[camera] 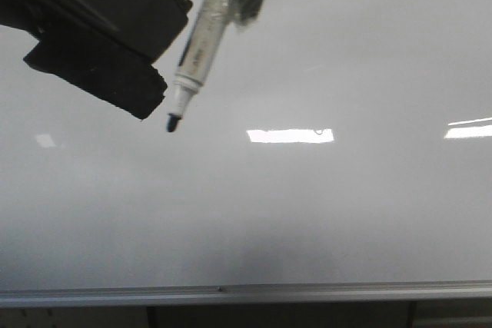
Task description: Write number 0 on whiteboard
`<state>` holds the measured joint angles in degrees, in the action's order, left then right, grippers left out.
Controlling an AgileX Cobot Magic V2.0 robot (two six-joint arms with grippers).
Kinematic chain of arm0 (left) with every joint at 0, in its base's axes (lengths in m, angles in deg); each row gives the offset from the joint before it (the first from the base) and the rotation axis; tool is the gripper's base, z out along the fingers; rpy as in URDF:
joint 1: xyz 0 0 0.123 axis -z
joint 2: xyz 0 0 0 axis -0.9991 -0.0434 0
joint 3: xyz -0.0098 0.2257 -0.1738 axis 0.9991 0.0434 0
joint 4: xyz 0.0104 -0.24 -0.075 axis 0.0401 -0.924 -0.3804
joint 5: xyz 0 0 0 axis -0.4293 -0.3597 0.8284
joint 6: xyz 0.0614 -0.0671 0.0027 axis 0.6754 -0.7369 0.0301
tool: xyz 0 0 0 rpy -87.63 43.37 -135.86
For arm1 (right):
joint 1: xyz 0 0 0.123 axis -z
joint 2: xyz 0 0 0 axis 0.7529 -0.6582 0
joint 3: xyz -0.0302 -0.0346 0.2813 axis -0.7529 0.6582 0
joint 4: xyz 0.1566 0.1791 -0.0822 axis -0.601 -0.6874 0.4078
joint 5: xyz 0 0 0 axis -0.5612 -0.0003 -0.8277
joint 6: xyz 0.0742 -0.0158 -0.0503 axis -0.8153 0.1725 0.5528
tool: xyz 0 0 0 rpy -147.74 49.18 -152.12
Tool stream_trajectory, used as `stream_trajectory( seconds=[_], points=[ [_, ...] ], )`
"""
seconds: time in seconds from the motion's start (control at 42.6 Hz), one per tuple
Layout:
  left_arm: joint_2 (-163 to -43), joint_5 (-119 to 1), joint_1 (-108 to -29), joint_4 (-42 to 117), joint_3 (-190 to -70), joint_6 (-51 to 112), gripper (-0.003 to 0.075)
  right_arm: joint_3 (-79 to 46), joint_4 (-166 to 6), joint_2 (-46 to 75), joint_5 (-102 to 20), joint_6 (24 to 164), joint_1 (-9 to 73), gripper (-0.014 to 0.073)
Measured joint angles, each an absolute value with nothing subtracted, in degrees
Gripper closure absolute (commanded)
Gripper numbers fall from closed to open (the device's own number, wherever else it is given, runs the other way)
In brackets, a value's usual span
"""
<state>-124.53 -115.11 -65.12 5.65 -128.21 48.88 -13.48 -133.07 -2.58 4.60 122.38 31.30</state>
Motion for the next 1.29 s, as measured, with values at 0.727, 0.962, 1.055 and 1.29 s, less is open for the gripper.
stream_trajectory(
  seconds=[0.727,0.962,1.055,1.29],
  points=[
    [-124.53,-115.11,-65.12,6.45,-128.29,48.88,0.074,-1.21,-120.04,18.78,-18.54,122.08,47.36,0.0661],
    [-124.53,-115.11,-65.12,6.45,-128.29,48.88,0.074,-11.4,-117.47,11.76,-26.59,124.81,47.36,0.0661],
    [-124.53,-115.11,-65.12,6.45,-128.29,48.88,0.074,-16.45,-116.84,7.09,-26.86,125.06,47.36,0.0661],
    [-124.53,-115.11,-65.12,6.45,-128.29,48.88,0.074,-26.35,-116.13,-3.74,-26.26,125.06,47.36,0.0661]
  ],
)
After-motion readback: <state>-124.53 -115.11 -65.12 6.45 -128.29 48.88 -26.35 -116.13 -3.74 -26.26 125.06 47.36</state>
